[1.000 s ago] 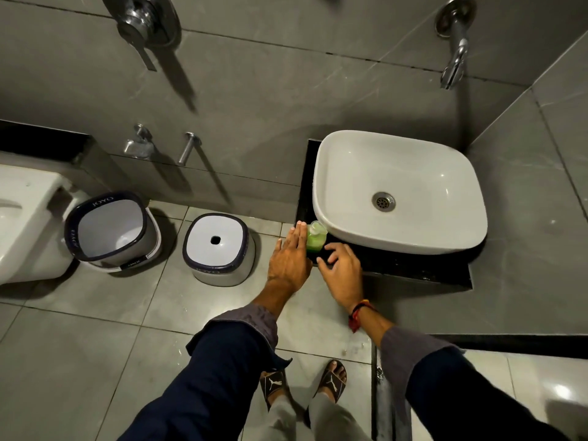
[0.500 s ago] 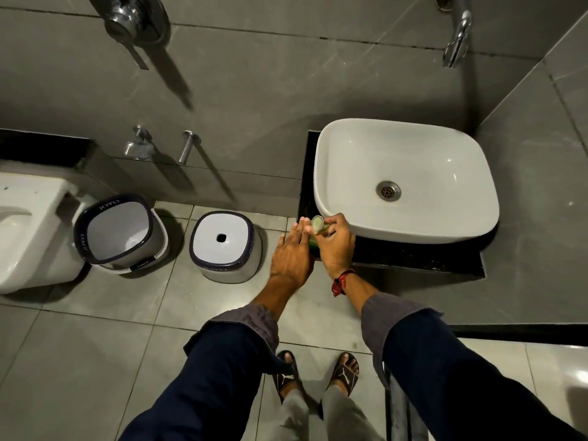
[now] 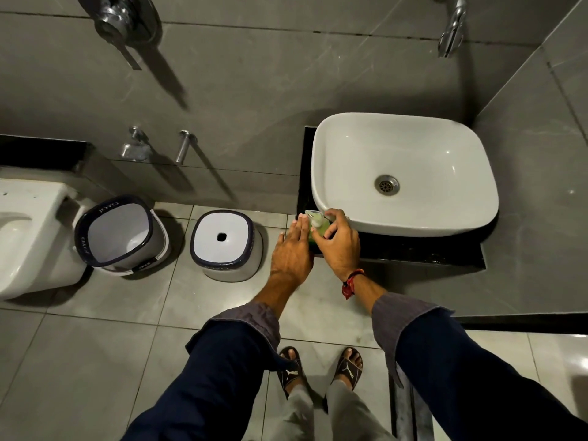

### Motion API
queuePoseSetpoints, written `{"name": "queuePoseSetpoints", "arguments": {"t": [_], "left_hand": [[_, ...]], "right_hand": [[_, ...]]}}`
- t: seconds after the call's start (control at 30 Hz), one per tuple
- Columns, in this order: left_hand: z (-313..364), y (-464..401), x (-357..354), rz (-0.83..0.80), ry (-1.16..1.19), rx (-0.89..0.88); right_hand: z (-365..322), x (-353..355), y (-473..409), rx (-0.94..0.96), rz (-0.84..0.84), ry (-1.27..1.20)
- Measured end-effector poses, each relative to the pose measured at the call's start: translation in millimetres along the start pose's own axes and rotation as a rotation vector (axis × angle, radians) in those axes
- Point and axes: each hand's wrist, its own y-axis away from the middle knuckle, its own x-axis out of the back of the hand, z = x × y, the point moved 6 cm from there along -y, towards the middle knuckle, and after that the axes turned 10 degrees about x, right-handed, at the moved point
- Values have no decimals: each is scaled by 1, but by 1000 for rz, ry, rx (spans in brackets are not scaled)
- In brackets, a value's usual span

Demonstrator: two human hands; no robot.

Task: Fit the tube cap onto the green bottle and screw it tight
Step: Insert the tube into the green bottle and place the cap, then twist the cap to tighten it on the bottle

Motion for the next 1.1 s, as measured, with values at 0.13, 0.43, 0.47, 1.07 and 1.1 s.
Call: {"name": "queuePoseSetpoints", "arguments": {"t": [0.13,0.43,0.47,1.07,1.1], "left_hand": [[1,0,1,-5,11,3],[3,0,3,-4,-8,-11],[3,1,2,-3,-8,-9],[6,-1,-4,-1,-29,-9],[6,-1,-4,3,-28,-10]], "right_hand": [[-1,-1,-3,9,-46,10],[-2,0,-7,32,-97,71],[-2,1,-8,13,-86,75],[-5,3,-8,22,-115,125],[-6,3,-9,6,-98,116]]}}
